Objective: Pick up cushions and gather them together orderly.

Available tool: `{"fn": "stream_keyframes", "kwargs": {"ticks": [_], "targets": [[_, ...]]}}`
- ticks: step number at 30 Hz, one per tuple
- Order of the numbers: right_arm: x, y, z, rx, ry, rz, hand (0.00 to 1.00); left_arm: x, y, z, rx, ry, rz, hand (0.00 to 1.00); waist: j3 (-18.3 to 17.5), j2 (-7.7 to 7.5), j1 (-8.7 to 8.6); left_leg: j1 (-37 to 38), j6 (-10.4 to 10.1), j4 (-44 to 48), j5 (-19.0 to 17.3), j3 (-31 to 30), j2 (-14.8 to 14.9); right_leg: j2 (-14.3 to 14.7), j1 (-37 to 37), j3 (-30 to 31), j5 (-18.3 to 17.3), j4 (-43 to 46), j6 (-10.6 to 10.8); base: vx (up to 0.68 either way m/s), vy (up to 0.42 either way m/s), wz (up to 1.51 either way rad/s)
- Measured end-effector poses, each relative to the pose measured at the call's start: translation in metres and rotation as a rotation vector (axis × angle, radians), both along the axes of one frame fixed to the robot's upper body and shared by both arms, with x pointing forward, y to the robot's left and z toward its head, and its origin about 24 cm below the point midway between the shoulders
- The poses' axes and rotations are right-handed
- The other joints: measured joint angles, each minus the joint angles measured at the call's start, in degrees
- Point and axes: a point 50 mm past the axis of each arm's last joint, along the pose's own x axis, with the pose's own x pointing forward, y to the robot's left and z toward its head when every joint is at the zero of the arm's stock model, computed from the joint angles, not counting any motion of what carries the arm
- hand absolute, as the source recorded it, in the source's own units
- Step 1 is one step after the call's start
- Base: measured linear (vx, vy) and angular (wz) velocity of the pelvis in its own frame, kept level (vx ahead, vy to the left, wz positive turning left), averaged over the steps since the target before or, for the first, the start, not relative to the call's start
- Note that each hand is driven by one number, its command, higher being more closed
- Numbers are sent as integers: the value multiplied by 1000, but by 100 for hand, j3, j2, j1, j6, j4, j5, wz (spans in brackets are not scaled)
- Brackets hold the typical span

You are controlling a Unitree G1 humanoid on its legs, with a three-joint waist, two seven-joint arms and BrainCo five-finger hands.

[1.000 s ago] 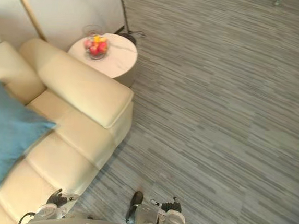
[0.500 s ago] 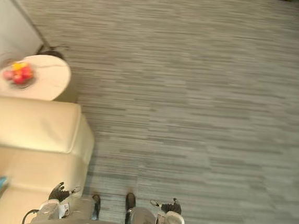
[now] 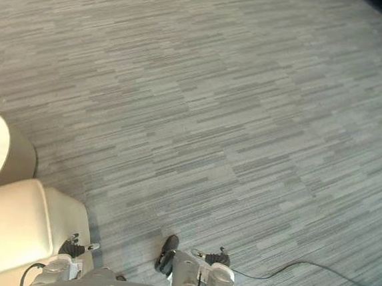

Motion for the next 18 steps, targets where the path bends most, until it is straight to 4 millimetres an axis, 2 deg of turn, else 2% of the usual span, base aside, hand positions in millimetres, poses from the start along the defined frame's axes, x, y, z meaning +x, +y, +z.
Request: {"fn": "stream_keyframes", "kwargs": {"ticks": [3, 5, 6, 7, 8, 9, 10, 11, 12, 13, 15, 16, 17, 18], "targets": [[-8, -8, -3, -9, 31, -18, 0, 1, -11, -1, -19, 4, -27, 0, 17, 18, -107, 93, 0, -385, -47, -259, -86, 63, 376, 108, -17, -331, 17, 191, 40, -16], [-12, -10, -4, -11, 39, -30, 0, 0, -11, -2, -18, 8, -33, 0, 31, 50, -96, -4, 16, -20, 243, -260, 58, 174, 602, 136, -210, -437, 141, 120, 55, -7], [-13, -10, -4, -12, 40, -31, 0, -1, -9, -2, -13, 15, -37, 0, 35, 45, -84, -221, -80, 684, 128, -279, 211, 213, 702, 139, -310, -493, 188, 94, 54, -3], [-19, -8, -6, -7, 51, -32, 0, 3, -9, 0, -15, -5, -35, 0, 57, 84, -84, -753, 90, 2047, 282, -445, 475, 344, 971, 172, -285, -762, 281, 64, 41, -5], [-20, -8, -7, -4, 54, -38, 0, 4, -9, 0, -16, -11, -33, 0, 83, 132, -60, -874, 181, 2464, 421, -498, 565, 402, 1088, 210, -273, -856, 272, 57, 37, -21], [-23, -9, -7, 1, 56, -49, 0, 5, -9, 1, -16, -22, -31, 0, 125, 226, -5, -1085, 335, 3155, 811, -619, 697, 520, 1322, 364, -262, -1023, 234, 103, 98, -76], [-23, -8, -7, 3, 53, -48, 0, 4, -7, 2, -11, -27, -25, 0, 160, 251, 91, -1463, 313, 3875, 944, -860, 702, 562, 1518, 730, -270, -1128, 178, 132, 133, -88], [-20, -8, -6, 3, 47, -47, 0, 4, -7, 2, -12, -28, -23, 0, 153, 289, 93, -1584, 303, 3951, 725, -919, 652, 561, 1537, 839, -271, -1141, 176, 129, 153, -85], [-16, -8, -5, 3, 36, -46, 0, 4, -7, 2, -12, -28, -20, 0, 151, 310, 93, -1714, 304, 3955, 519, -965, 608, 560, 1545, 954, -271, -1165, 174, 152, 166, -101], [-16, -9, -5, 4, 39, -57, 0, 6, -6, 3, -9, -39, -20, 0, 157, 317, 182, -2106, 314, 3201, 136, -1154, 300, 484, 1574, 1413, -275, -1254, 182, 158, 169, -104], [-17, -9, -5, 5, 40, -58, 0, 6, -5, 4, -6, -42, -17, 0, 164, 308, 245, -2230, 317, 2512, 129, -1229, 134, 408, 1577, 1598, -297, -1265, 218, 136, 146, -92], [-17, -9, -5, 5, 41, -61, 0, 6, -3, 4, -5, -42, -6, 0, 166, 303, 267, -2315, 238, 1770, 187, -1363, 6, 338, 1585, 1781, -339, -1286, 291, 150, 172, -91], [-18, -10, -5, 4, 41, -69, 0, 4, -2, 3, -4, -36, 0, 0, 164, 306, 289, -2286, 54, 949, 328, -1537, -95, 287, 1583, 1942, -386, -1319, 369, 192, 231, -117], [-22, -11, -6, 4, 51, -75, 0, -1, -1, 2, -2, -24, 5, 0, 153, 320, 328, -2217, -95, 258, 623, -1639, -101, 288, 1614, 2173, -426, -1363, 439, 214, 243, -129]]}}
